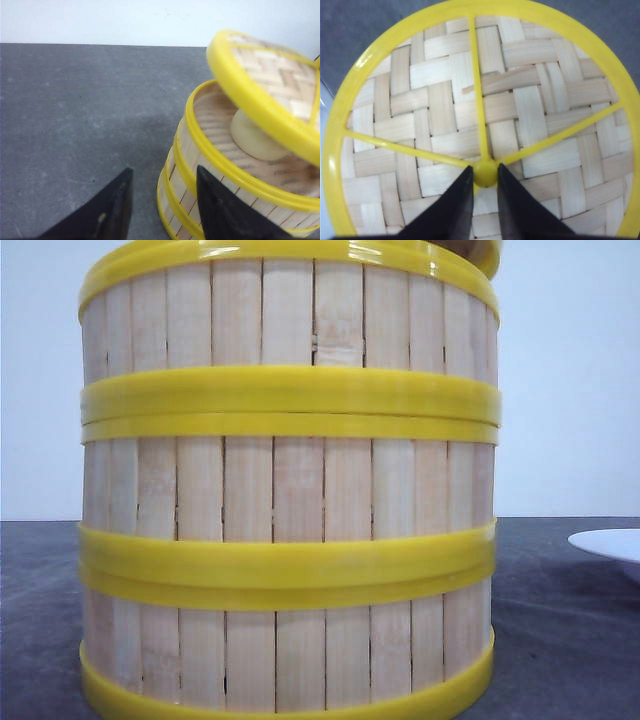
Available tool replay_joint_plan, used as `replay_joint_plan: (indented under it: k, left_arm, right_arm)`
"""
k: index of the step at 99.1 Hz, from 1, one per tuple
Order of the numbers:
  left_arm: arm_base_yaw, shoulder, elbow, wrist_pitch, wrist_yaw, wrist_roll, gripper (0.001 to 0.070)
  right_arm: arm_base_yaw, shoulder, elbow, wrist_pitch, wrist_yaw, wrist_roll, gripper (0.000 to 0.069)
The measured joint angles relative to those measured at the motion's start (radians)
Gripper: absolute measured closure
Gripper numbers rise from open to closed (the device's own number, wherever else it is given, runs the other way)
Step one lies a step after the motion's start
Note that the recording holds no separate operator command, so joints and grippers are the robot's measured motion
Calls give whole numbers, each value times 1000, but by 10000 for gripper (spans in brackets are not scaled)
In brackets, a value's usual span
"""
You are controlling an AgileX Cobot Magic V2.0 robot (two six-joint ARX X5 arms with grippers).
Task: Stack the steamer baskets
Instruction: 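Lift the woven lid and lower it onto the top basket, then open the right gripper and pull it away from the lid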
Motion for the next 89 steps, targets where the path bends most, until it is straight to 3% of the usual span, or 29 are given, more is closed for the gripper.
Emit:
replay_joint_plan:
  k: [89]
  left_arm:
    - [0,0,0,0,0,0,481]
  right_arm:
    - [19,85,0,-26,24,-32,638]
